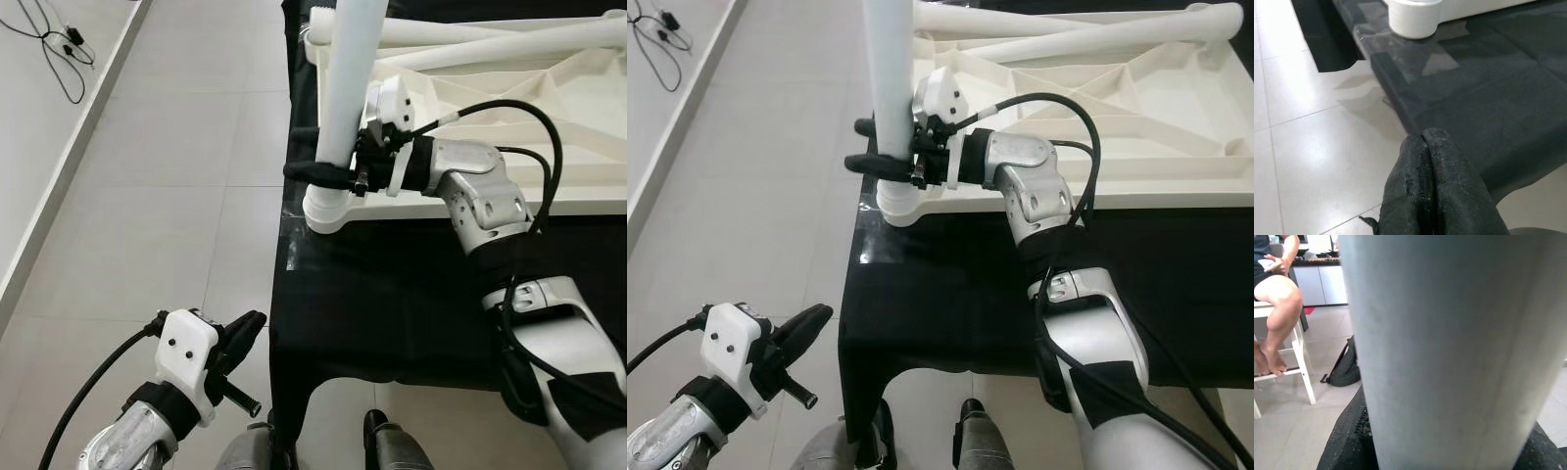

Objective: Building children table

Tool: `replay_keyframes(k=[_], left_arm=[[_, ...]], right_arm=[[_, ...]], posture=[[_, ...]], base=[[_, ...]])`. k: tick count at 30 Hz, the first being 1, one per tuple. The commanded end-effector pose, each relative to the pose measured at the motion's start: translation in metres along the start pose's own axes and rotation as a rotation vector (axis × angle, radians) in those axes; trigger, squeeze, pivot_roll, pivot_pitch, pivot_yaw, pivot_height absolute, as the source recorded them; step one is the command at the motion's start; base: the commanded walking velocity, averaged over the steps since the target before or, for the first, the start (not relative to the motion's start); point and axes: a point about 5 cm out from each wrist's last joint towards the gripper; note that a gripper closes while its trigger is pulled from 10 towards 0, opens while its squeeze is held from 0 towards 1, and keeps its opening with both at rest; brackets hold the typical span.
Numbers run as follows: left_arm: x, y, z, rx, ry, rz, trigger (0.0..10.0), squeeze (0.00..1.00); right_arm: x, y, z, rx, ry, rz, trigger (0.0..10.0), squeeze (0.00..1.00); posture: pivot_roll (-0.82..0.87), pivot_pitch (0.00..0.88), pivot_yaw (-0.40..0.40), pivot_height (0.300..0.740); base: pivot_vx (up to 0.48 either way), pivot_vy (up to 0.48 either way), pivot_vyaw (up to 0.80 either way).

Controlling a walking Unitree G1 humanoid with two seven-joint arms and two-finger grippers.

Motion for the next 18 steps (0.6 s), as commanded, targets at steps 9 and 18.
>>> replay_keyframes(k=[9, 18], left_arm=[[-0.0024, 0.0029, 0.001, 0.001, 0.006, -0.02, 10.0, 0.0], [-0.0024, 0.0024, 0.0008, 0.003, 0.007, -0.018, 10.0, 0.0]], right_arm=[[-0.0337, 0.0104, -0.0112, 0.114, -0.016, -0.205, 10.0, 0.0], [-0.0331, 0.0065, -0.0101, 0.08, 0.018, -0.287, 10.0, 0.0]], posture=[[0.06, 0.405, 0.069, 0.74], [0.06, 0.407, 0.069, 0.74]], base=[[0.0, 0.0, 0.0], [0.0, 0.0, 0.0]])
Point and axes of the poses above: a point about 5 cm out from each wrist's last joint towards the gripper, its own y axis pointing back from the gripper into the wrist, its own x axis along the axis of the wrist's last joint, z = x × y, and after that the axes turned 2 degrees about y, right-handed
